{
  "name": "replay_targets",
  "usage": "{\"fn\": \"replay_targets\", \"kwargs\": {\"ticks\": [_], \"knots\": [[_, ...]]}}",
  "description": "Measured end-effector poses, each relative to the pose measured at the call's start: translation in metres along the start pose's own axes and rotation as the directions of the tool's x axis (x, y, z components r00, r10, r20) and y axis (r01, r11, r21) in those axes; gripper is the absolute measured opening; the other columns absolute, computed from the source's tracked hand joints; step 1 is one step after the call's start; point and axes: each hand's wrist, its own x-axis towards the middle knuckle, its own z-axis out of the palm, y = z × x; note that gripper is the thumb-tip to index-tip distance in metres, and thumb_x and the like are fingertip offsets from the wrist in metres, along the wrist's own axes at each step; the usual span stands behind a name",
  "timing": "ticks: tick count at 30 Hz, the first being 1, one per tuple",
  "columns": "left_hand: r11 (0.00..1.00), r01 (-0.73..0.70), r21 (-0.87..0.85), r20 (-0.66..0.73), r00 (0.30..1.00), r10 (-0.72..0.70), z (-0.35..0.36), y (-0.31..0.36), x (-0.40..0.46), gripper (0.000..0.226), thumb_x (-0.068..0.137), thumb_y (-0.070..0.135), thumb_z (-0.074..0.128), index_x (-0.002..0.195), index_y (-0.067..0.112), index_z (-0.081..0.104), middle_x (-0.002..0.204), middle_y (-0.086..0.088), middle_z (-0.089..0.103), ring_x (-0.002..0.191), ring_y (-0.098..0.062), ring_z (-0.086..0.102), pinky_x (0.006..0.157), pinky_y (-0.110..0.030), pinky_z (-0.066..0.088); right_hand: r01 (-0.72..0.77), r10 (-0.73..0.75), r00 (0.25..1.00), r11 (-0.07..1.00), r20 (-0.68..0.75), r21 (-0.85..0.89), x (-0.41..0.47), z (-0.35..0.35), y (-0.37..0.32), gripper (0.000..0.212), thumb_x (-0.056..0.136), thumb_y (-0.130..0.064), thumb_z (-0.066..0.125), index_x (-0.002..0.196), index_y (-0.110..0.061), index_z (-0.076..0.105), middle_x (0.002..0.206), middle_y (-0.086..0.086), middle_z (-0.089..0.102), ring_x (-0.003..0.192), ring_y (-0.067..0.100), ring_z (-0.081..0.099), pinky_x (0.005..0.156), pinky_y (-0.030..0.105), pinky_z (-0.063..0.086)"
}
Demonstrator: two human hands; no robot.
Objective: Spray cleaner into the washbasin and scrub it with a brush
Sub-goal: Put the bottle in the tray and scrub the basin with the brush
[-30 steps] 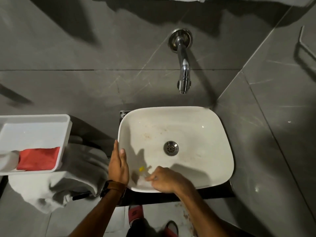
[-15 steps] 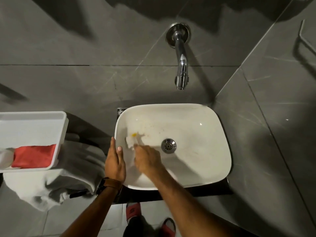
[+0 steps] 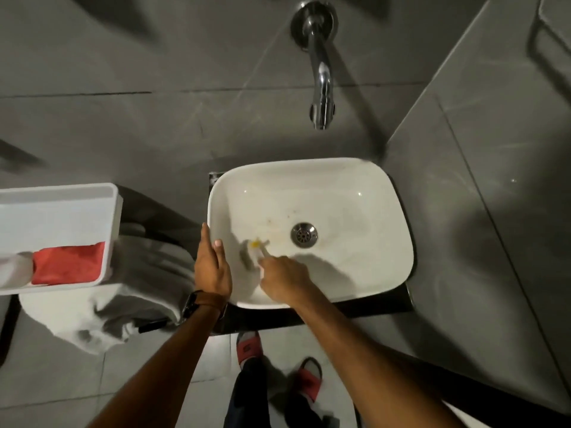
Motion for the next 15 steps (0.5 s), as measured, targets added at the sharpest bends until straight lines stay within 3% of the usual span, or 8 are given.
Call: {"fn": "replay_targets", "kwargs": {"ticks": [2,5,7,10,12,15], "knots": [[1.000,-0.004,0.004,-0.006,1.000,0.004,0.000,-0.003,0.000,0.060,0.101,0.057,0.025,0.155,0.031,0.021,0.151,-0.006,0.047,0.131,-0.029,0.052,0.106,-0.048,0.046,0.004,-0.022,0.989,0.993,-0.143,-0.120,0.024,-0.011,-0.002,0.038,0.094,-0.018,0.054,0.132,-0.018,0.062,0.113,0.011,0.074,0.104,0.032,0.071,0.083,0.037,0.055],[1.000,-0.019,0.017,-0.016,1.000,0.019,0.004,-0.009,0.001,0.060,0.102,0.053,0.026,0.156,0.027,0.022,0.154,-0.005,0.044,0.135,-0.027,0.048,0.108,-0.038,0.041,-0.264,0.219,0.951,0.942,-0.217,-0.209,0.020,-0.040,0.049,0.028,0.092,-0.024,0.062,0.112,-0.010,0.074,0.100,0.010,0.077,0.089,0.023,0.074,0.073,0.029,0.056],[1.000,-0.022,0.021,-0.027,0.999,0.022,0.005,-0.011,0.002,0.059,0.103,0.051,0.026,0.156,0.025,0.022,0.155,-0.005,0.043,0.135,-0.026,0.047,0.105,-0.029,0.037,-0.323,0.299,0.937,0.938,-0.183,-0.122,0.020,-0.049,0.093,0.028,0.099,-0.017,0.051,0.121,-0.009,0.065,0.122,0.014,0.069,0.108,0.032,0.067,0.088,0.036,0.051],[1.000,-0.024,0.010,-0.028,0.999,0.024,0.004,-0.009,0.003,0.058,0.104,0.050,0.026,0.156,0.025,0.023,0.154,-0.005,0.044,0.134,-0.025,0.048,0.102,-0.027,0.038,-0.456,0.452,0.889,0.863,-0.072,-0.216,-0.009,-0.040,0.136,0.044,0.099,-0.022,0.042,0.141,-0.010,0.050,0.141,0.013,0.058,0.125,0.034,0.058,0.101,0.044,0.044],[1.000,-0.028,0.002,-0.027,0.999,0.028,0.004,-0.007,0.002,0.057,0.103,0.050,0.026,0.155,0.027,0.023,0.151,-0.005,0.047,0.130,-0.023,0.051,0.099,-0.028,0.041,-0.369,0.385,0.923,0.897,0.019,-0.243,-0.030,-0.021,0.120,0.047,0.097,-0.022,0.045,0.142,-0.008,0.049,0.137,0.015,0.061,0.121,0.034,0.060,0.093,0.044,0.047],[0.999,-0.032,0.020,-0.030,0.999,0.032,0.004,-0.007,0.002,0.057,0.103,0.049,0.027,0.155,0.025,0.023,0.152,-0.007,0.046,0.131,-0.027,0.051,0.102,-0.032,0.042,-0.081,0.087,0.984,0.996,0.157,-0.047,-0.025,0.005,0.049,0.048,0.092,-0.022,0.049,0.140,-0.016,0.053,0.134,0.011,0.064,0.118,0.032,0.063,0.089,0.042,0.050]]}}
